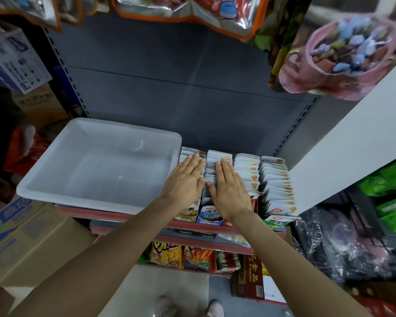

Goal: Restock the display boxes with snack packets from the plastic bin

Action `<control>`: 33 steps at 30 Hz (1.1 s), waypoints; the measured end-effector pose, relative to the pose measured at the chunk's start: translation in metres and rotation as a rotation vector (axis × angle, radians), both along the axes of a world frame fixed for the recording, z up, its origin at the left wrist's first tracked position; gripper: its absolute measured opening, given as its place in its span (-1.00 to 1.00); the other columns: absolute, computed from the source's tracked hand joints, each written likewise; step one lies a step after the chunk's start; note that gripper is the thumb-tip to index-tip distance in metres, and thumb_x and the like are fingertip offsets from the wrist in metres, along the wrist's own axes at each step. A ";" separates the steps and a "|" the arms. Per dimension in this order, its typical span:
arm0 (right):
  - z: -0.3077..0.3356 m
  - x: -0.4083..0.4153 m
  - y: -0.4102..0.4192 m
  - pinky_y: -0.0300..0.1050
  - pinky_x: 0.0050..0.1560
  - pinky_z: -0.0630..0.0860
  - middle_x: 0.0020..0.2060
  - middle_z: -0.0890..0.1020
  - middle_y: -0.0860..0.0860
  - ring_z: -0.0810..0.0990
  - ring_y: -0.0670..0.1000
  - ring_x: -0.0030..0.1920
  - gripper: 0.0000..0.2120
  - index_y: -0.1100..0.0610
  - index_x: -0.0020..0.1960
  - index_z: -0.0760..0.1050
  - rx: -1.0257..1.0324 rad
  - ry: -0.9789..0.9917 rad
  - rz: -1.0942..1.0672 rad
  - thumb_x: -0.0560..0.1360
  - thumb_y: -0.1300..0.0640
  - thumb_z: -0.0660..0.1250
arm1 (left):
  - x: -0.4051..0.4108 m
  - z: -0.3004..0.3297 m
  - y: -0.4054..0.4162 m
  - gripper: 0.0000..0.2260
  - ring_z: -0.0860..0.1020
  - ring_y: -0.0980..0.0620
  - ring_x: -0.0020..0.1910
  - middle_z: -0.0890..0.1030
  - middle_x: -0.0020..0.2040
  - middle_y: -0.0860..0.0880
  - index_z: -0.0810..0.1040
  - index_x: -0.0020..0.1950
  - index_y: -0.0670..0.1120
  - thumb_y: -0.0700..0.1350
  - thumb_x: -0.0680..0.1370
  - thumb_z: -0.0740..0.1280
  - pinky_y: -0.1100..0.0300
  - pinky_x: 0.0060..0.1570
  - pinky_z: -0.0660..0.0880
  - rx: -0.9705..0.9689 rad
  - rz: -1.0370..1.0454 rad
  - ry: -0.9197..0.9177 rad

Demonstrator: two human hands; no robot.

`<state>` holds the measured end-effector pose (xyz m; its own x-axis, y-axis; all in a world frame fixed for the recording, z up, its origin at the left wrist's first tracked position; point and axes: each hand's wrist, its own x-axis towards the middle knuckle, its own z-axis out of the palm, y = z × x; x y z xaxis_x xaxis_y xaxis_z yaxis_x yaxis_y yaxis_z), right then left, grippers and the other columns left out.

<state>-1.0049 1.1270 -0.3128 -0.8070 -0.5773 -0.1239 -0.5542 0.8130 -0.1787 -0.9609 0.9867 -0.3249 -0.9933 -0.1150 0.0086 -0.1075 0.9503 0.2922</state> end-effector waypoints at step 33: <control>0.009 -0.010 0.035 -0.05 0.44 0.24 0.47 0.23 0.01 0.30 0.06 0.41 -0.57 0.06 0.45 0.29 -0.401 -0.198 -0.098 0.59 0.11 0.20 | 0.021 0.029 0.003 -0.70 0.44 -0.03 0.24 0.43 0.31 -0.07 0.50 0.27 -0.04 -0.11 0.54 0.31 0.20 0.15 0.37 0.388 0.400 0.141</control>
<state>-1.0149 1.1625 -0.3035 -0.8435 -0.5334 -0.0638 -0.4014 0.7048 -0.5849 -0.9397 0.9893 -0.2955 -0.8642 -0.5028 0.0197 -0.3715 0.6639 0.6490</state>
